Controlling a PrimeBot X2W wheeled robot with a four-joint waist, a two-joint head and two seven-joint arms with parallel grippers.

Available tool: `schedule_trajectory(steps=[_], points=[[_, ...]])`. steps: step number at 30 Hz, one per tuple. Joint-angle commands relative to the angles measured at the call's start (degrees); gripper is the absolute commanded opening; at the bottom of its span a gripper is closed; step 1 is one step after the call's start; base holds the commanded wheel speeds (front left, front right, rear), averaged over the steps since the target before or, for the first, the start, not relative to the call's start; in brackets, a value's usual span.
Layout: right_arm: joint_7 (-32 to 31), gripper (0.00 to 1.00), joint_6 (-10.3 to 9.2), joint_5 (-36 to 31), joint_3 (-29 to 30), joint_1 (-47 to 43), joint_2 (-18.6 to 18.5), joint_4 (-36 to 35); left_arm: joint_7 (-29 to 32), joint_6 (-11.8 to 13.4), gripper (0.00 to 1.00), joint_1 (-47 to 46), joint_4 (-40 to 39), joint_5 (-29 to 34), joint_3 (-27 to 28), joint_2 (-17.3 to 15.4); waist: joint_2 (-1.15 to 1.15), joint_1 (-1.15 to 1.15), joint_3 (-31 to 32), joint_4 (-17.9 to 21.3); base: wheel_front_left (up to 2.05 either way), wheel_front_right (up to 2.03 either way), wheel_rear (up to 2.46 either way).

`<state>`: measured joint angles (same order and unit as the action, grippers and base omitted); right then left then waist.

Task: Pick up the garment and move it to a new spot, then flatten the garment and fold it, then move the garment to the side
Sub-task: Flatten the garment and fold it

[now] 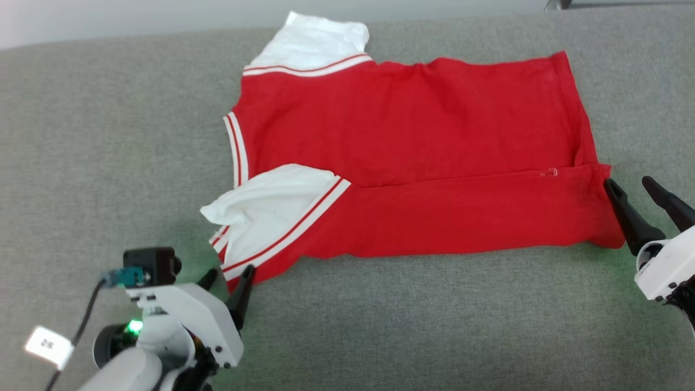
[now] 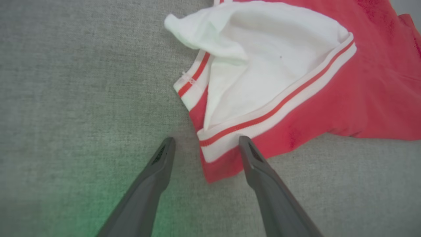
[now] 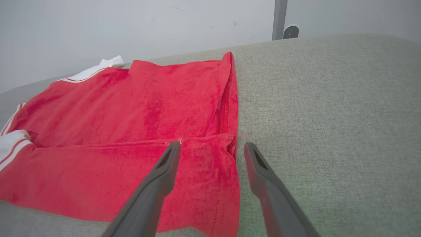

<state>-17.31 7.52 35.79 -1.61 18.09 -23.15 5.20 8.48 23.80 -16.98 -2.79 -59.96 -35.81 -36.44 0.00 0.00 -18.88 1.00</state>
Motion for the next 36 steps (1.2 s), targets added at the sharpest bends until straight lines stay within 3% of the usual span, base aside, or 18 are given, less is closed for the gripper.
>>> schedule_trajectory(steps=[1, 12, 13, 15, 16, 29, 36], points=[[-0.29, 1.0, -0.07, -0.07, 0.45, -0.18, 0.34, -0.52, 1.49, 0.13, 1.0, -0.36, 0.32, -0.47, -0.75, 0.06, 0.0, 0.0, -1.47, 0.9, 0.0, 0.0, 0.0], [-2.01, 1.0, -0.07, -1.13, 2.07, -0.25, 0.72, -2.58, 7.26, 0.02, 1.0, -1.71, 2.71, -2.06, -3.08, 0.66, 0.0, 0.0, -3.79, 2.47, 0.0, 0.0, 0.0], [-2.17, 1.0, -0.07, -1.13, 2.19, -0.28, 0.72, -2.67, 7.45, -0.08, 0.83, -1.7, 2.75, -2.23, -3.1, 0.71, 0.0, 0.0, -3.86, 2.49, 0.0, 0.0, 0.0], [-2.56, 1.0, -0.07, -1.32, 2.25, -0.36, 0.76, -2.8, 7.83, -0.28, 0.15, -1.62, 2.88, -2.36, -3.47, 0.72, 0.0, 0.0, -3.91, 2.5, 0.0, 0.0, 0.0], [-2.96, 1.0, -0.07, -1.4, 2.13, -0.38, 0.76, -2.89, 7.92, -0.46, 0.0, -1.48, 2.85, -2.63, -3.49, 0.83, 0.0, 0.0, -3.97, 2.5, 0.0, 0.0, 0.0], [-17.26, 1.0, -0.07, -0.68, -0.92, -2.38, -2.43, -4.33, 6.93, -1.19, 0.0, -1.14, 3.14, -2.84, -3.75, 1.91, 0.0, 0.0, -4.08, 1.43, 0.0, 0.0, 0.0], [-22.64, 1.0, -0.07, -2.16, -2.42, -0.36, -1.54, -2.57, 6.17, -1.52, 0.0, -1.27, 3.08, -2.4, -4.02, 2.68, 0.0, 0.0, -4.88, 0.69, 0.0, 0.0, 0.0]])
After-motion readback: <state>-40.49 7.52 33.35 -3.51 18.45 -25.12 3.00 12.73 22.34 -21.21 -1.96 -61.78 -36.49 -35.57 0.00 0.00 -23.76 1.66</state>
